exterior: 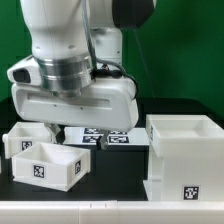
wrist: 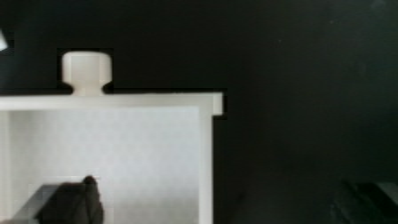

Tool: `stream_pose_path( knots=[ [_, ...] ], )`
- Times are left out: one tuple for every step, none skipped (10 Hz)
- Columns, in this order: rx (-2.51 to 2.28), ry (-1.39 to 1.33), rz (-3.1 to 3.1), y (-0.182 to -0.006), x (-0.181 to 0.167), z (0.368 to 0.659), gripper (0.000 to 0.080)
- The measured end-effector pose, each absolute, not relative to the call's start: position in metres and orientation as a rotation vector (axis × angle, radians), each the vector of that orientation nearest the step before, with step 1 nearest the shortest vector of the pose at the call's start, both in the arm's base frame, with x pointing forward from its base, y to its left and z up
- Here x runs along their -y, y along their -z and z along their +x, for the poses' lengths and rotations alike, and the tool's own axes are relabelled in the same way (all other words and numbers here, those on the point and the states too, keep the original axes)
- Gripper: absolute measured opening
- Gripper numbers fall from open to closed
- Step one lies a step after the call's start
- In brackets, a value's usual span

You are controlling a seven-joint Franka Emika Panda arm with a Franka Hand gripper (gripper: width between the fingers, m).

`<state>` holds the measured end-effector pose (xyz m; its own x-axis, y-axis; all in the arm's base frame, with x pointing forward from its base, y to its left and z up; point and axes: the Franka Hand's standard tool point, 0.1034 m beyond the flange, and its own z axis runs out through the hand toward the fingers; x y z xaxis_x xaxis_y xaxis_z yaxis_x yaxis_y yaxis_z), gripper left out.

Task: Assemble drawer

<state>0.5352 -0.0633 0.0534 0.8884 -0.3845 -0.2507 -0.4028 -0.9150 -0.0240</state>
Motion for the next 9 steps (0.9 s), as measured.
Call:
stream_pose_path(
  knots=[
    [-0.620,-0.360,-2.982,-0.049,0.062,0.536,0.0649],
    [-0.617,-0.350,-2.986,-0.042,0.061,0.536,0.0649],
    [-0.609,-0.332,-2.990,-0.035,0.061,0.535,0.0649],
    [-0.604,-0.329,-2.993,-0.028,0.060,0.532,0.0649],
    [-0.603,-0.327,-2.994,-0.024,0.060,0.529,0.0649],
    [-0.600,-0.301,-2.999,-0.021,0.058,0.531,0.0649],
    [-0.596,-0.300,-3.000,-0.021,0.057,0.531,0.0649],
    [-0.594,-0.300,-3.001,-0.021,0.057,0.531,0.0552],
    [-0.594,-0.300,-3.001,-0.021,0.057,0.531,0.0552]
  ],
)
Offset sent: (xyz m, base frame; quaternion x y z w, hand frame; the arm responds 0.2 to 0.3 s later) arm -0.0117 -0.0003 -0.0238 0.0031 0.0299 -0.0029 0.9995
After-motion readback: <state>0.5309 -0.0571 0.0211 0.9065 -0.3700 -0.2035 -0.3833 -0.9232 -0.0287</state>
